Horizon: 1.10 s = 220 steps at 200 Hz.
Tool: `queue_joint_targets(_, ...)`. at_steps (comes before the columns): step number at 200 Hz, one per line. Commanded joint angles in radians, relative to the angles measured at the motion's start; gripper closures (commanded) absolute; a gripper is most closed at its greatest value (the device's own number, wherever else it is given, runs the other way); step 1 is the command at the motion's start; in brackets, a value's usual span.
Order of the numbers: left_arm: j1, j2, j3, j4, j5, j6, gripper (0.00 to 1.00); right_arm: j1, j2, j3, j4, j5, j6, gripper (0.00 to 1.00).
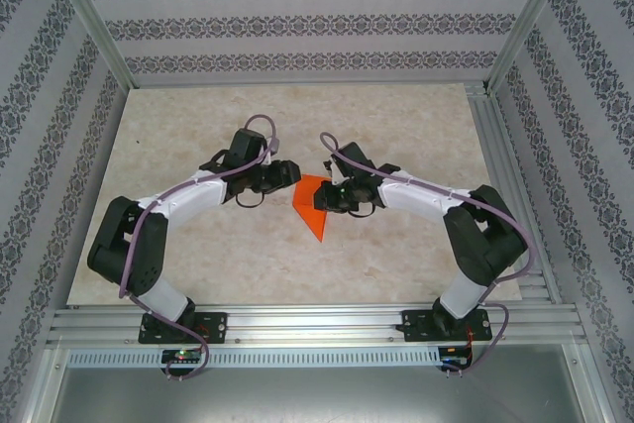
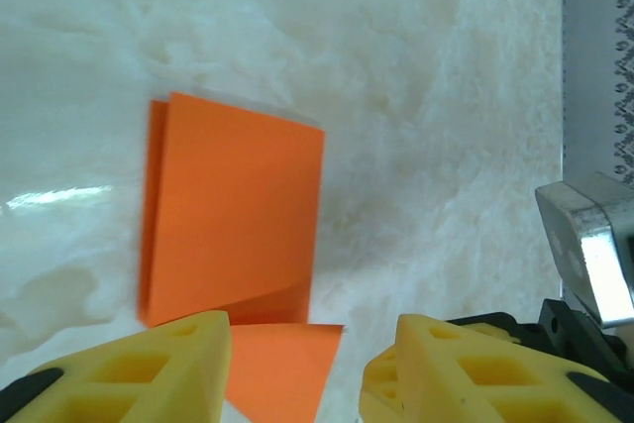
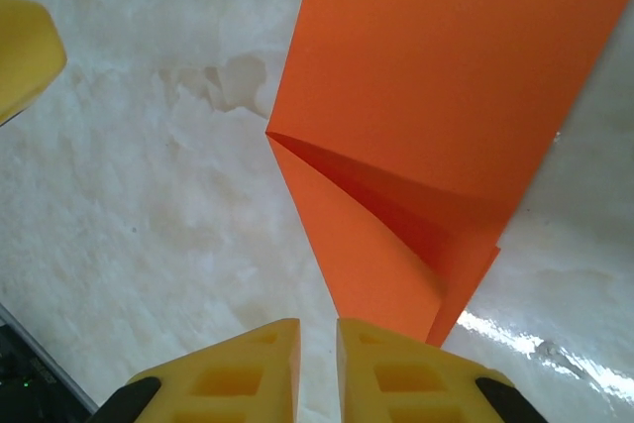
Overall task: Fold a paper plane with a square sheet of paper (fold left side to right side)
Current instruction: Fourth fold the wing at the center of the table.
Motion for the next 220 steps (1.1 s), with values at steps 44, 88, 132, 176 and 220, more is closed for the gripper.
queue_joint_targets(44, 0.023, -0.003, -0.082, 0.007, 0.011, -0.044, 0.38, -0.012, 0.104, 0.017, 0.015, 0.002, -0.046, 0.83)
queue_joint_targets(88, 0.020, 0.063, -0.087, 0.077, 0.064, -0.080, 0.37, -0.021, 0.116, 0.017, -0.008, 0.065, -0.079, 0.83)
queue_joint_targets(132, -0.003, 0.136, -0.063, 0.134, 0.096, -0.104, 0.42, -0.026, 0.125, 0.012, -0.004, 0.068, -0.082, 0.83)
queue_joint_targets(176, -0.026, 0.186, -0.036, 0.139, 0.088, -0.113, 0.46, -0.031, 0.136, 0.013, -0.006, 0.063, -0.083, 0.83)
queue_joint_targets(220, -0.049, 0.213, -0.015, 0.150, 0.087, -0.121, 0.57, -0.030, 0.144, 0.010, -0.007, 0.061, -0.087, 0.83)
